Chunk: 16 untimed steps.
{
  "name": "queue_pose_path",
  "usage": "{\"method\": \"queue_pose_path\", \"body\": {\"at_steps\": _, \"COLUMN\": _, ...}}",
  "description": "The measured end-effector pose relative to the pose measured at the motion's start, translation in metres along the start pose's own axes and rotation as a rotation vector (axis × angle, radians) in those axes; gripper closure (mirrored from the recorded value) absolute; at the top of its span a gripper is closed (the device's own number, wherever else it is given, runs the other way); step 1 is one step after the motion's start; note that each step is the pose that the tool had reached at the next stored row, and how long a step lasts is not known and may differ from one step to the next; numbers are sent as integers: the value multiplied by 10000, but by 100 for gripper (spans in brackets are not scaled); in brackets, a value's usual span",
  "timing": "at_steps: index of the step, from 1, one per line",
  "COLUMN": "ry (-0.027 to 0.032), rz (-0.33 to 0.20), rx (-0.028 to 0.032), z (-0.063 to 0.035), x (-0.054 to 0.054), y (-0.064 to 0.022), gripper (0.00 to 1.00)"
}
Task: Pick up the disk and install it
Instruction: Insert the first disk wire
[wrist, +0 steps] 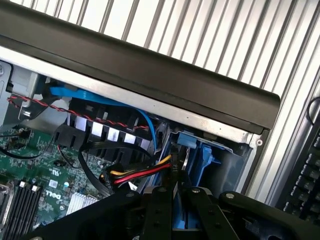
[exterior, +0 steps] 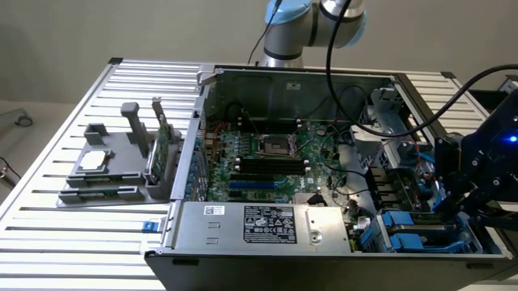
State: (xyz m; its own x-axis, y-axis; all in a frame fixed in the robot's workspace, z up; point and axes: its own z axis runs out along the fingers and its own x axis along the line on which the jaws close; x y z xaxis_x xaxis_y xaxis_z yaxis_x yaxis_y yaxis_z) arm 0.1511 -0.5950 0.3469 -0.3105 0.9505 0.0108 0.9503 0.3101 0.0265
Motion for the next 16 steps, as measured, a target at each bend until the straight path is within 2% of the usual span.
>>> {"method": "queue_pose_path", "body": {"at_steps": 16, "ry": -39, "rz": 1751, "rx": -4, "z": 2, "x": 8, "y": -23, "gripper": 83}}
